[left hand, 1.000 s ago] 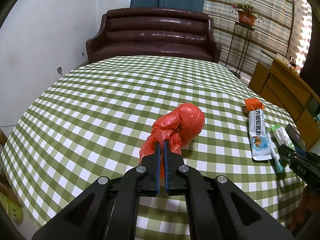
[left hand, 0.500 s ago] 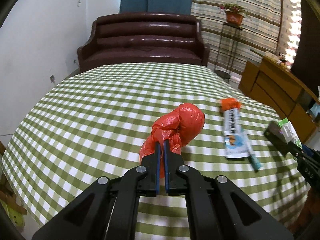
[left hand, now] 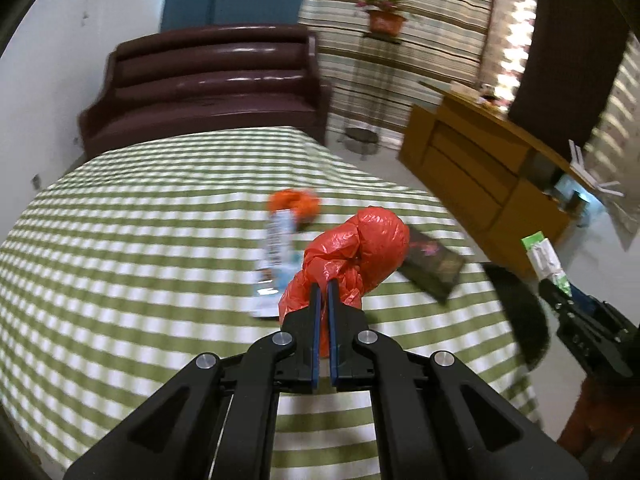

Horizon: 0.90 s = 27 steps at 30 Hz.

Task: Collect trash
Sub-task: 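Carry the red bag and white-green wrapper over the black bin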

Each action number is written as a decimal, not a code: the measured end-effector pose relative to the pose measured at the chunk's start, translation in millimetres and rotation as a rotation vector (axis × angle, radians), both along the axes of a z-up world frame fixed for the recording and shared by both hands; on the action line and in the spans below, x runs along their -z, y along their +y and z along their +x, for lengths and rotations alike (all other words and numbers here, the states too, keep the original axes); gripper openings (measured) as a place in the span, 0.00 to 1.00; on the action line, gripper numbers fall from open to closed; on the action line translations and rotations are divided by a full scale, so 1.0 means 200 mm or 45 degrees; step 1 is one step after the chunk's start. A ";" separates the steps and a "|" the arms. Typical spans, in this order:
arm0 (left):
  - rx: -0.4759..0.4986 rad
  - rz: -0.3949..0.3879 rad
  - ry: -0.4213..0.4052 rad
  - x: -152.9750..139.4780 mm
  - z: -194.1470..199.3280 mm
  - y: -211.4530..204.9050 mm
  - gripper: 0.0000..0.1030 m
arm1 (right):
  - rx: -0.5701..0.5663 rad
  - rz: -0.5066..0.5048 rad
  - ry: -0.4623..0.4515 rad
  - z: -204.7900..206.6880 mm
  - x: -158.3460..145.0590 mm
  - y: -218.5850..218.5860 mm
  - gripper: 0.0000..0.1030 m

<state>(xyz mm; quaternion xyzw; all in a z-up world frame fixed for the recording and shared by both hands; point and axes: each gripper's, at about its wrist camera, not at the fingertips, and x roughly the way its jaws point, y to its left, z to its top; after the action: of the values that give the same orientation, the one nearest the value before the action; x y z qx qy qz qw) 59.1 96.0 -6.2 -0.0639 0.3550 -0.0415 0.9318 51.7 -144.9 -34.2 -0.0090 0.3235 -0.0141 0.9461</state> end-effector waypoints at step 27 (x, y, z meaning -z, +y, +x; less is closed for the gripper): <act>0.336 0.071 0.046 0.13 0.27 -0.95 0.04 | 0.219 0.046 0.021 0.07 0.14 -0.56 0.31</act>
<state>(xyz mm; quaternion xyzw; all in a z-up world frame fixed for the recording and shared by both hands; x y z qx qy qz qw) 112.3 -93.1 -32.2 0.0084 0.3782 -0.1528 0.9130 65.1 -256.2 -62.4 0.0357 0.3310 -0.0895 0.9387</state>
